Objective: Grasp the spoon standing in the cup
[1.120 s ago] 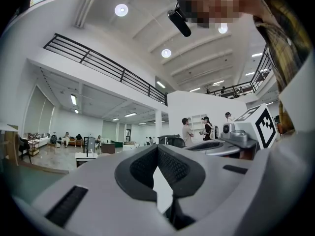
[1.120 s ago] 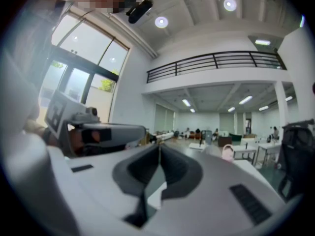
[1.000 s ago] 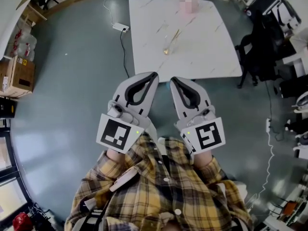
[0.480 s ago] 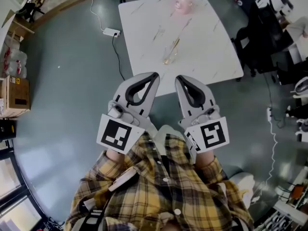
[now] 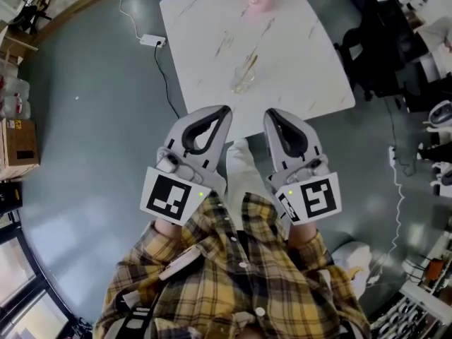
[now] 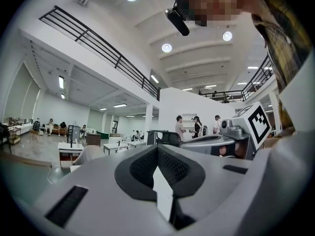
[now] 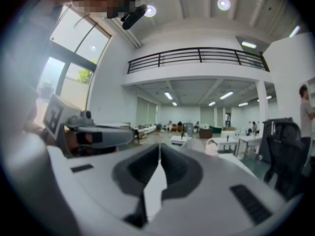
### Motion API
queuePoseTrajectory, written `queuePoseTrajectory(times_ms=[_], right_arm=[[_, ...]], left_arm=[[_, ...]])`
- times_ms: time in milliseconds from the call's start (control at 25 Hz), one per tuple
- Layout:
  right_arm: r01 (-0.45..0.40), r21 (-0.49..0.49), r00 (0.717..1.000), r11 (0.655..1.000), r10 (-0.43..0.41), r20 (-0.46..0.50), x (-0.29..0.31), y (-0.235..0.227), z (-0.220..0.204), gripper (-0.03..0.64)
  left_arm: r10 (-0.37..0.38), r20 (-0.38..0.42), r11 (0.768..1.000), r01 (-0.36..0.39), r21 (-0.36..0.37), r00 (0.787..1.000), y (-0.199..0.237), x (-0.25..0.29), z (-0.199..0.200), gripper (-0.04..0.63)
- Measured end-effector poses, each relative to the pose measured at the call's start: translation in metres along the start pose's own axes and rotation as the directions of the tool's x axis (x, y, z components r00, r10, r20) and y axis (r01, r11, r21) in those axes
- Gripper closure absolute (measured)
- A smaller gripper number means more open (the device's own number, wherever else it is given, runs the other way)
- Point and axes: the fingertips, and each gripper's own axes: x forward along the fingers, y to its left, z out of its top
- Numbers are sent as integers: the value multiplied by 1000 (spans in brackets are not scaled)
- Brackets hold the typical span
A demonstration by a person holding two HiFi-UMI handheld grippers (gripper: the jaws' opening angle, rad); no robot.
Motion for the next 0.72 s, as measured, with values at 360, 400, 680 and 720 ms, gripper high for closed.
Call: queuePoseTrajectory(times_ms=[360,400,680,720], right_arm=[[-89,-9,996,996,90,2,49,-46,0,583],[-107,-9,994,994,107,4,55,-52,1,583],[-221,-19,975,975,221,19,95,-88,11,583],[-236,-23,971,972,236,20,100,-92,13,583]], left_arm=[[73,6,997,-73,5,997,30,55,1,580],[84,8,996,-84,8,996,34,63,2,580],[165,16,986,-165,28,986,58,116,12,580],[177,16,984,-178,29,984,61,122,14,580]])
